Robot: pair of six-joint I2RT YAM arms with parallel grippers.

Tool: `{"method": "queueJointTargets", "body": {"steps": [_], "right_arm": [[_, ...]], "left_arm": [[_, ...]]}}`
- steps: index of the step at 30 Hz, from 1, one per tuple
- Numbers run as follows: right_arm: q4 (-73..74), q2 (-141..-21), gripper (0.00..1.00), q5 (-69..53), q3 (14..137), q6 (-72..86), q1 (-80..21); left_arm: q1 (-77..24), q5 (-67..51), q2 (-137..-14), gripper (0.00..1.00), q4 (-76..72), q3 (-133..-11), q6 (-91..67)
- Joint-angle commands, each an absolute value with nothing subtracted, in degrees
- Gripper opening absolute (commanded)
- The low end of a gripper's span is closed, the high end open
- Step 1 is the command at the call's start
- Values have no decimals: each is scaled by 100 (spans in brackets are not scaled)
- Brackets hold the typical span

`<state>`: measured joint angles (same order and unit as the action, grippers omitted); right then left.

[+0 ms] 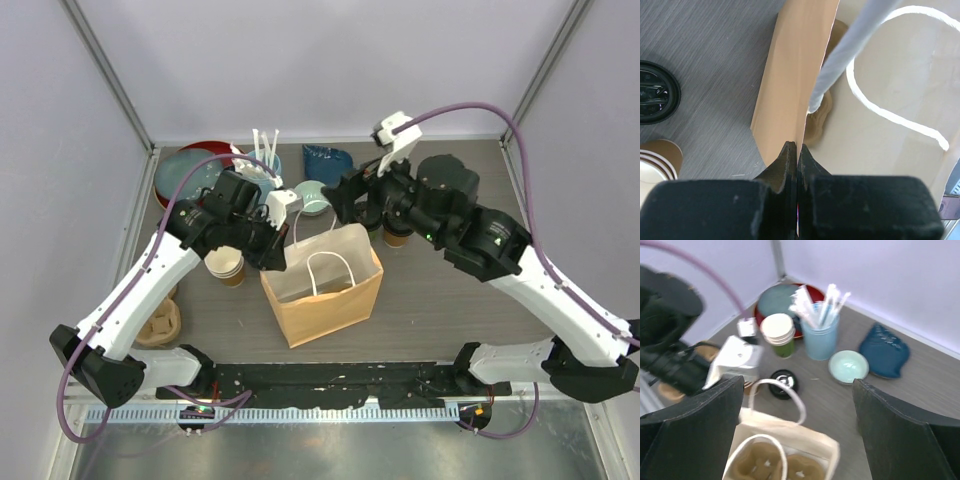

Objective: Pack the takeout coffee

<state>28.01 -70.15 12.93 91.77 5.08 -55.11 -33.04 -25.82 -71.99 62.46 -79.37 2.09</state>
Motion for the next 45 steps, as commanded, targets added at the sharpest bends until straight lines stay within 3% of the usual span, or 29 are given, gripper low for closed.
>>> {"method": "queueJointTargets", "body": {"steps": [1,12,14,19,22,26,30,38,45], "right_arm": [[3049,-6821,94,1679,9325,588,-4774],[3199,-6785,95,1284,8544,966,-2735],[3191,-6803,100,1554,8307,1246,-2505],[3024,-6654,97,2224,7666,1213,-2259],[3032,-6592,88,1979,7367,1283,-1978],[3120,-6820,63,1355,7067,1309,-1513],[3155,-7355,58,511,6996,1380,-1284],[3243,-8629,51,694,7567,1257,-1257],[3278,-9061,46,782,7664,1081,-1266]], "left_arm": [[-3322,-2848,-7058,0,6223,-8024,308],[-3322,-2813,-7049,0,6275,-8059,422],[-3322,-2813,-7031,0,6275,-8060,448],[-3322,-2751,-7022,0,6302,-8042,510],[-3322,-2760,-6987,0,6302,-8033,527],[-3322,-2769,-6987,0,6372,-8086,562],[-3322,-2795,-6961,0,6407,-8077,580],[-3322,-2786,-6952,0,6399,-8051,580],[-3322,-2821,-6996,0,6425,-8095,580]]}}
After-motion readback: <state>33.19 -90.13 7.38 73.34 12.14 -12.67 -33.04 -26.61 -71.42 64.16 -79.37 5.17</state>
